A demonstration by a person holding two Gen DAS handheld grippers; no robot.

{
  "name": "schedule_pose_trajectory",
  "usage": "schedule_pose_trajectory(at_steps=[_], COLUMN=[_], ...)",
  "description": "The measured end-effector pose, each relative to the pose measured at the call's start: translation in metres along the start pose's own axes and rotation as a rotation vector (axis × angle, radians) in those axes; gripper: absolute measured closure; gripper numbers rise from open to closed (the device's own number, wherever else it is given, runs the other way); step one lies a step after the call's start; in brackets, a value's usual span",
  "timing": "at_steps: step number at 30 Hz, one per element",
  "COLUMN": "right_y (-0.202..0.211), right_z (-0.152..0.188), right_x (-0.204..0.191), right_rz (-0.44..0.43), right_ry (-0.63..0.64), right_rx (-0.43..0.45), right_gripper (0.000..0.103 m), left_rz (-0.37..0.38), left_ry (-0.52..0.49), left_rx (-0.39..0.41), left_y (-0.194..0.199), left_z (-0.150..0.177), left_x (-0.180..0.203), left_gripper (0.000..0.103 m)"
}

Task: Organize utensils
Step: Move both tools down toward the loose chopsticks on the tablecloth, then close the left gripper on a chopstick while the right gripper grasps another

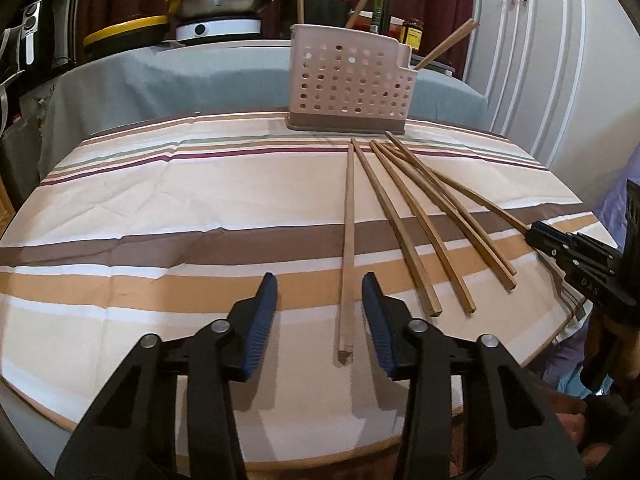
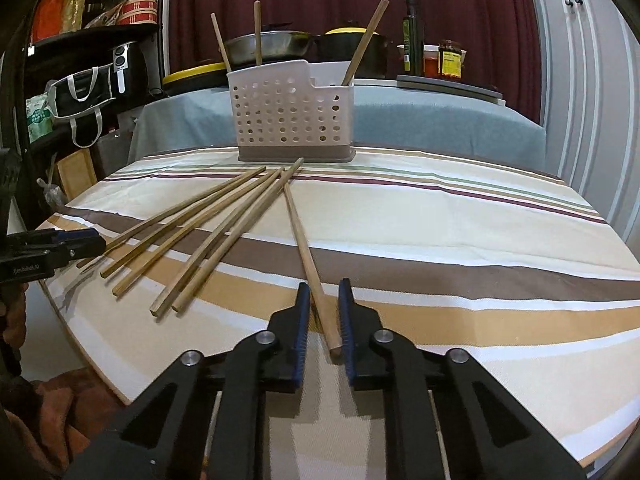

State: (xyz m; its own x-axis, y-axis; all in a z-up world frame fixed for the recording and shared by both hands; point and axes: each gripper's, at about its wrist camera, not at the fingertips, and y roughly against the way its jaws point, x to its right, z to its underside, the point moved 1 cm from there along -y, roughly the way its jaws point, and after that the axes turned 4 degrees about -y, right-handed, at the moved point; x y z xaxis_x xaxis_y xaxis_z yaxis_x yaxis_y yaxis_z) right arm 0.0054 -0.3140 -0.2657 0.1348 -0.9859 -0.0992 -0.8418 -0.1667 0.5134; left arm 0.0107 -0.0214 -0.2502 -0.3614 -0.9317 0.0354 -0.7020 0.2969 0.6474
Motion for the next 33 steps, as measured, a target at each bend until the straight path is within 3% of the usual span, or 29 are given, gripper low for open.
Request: schedule_pose_trajectory(at_steps=[15,33], right_y=[0.0,0.024], right_z=[0.0,-0.023], right_x=[-0.002,-0.008], right_rz=[0.013,0.032], right_ry=[-0.006,0.017], right_rx=[0.008,0.094], right_gripper=[0.096,0.096], left_rz=[0.004,-0.03], left_ry=[-0.018,-0.078], left_rx=[-0.003,0.124], left_y=[-0.006,0.022], left_z=[0.0,-0.02], left_x=[0.002,0.009], left_gripper=[0.094,0.097])
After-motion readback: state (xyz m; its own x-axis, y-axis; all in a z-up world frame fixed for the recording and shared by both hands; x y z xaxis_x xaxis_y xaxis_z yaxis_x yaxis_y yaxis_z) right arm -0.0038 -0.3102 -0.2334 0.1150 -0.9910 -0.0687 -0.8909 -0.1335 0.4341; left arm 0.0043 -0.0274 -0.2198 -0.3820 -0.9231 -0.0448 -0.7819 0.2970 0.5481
